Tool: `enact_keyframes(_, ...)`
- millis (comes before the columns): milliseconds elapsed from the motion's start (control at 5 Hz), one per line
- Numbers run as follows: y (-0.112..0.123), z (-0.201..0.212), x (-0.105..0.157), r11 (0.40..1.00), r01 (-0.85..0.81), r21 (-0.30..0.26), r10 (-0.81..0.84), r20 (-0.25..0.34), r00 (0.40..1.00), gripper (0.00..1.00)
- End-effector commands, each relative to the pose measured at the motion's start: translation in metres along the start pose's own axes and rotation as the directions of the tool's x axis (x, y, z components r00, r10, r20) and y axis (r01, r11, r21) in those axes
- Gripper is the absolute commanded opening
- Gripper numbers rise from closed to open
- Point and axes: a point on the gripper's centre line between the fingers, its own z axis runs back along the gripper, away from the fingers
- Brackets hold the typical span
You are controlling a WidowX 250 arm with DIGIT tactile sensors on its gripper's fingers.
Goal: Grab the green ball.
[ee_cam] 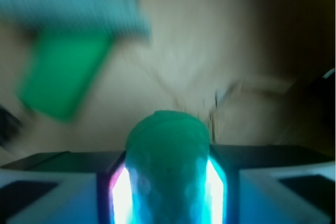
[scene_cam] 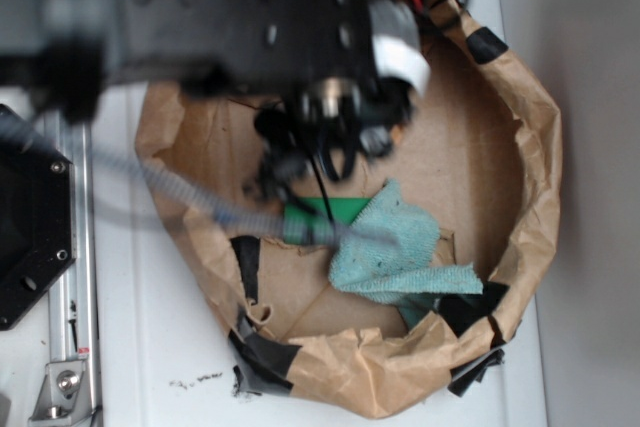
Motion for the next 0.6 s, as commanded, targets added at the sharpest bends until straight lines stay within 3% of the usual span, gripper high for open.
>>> enact_keyframes(0, -0.002, 0.086, 0.023, 0.973, -0.226, -0.039, 0.229, 0.093, 0.969, 0.0)
enact_keyframes(400, 0.006, 0.074, 0.01, 0.942, -0.332, -0.046, 0.334, 0.075, 0.94, 0.0)
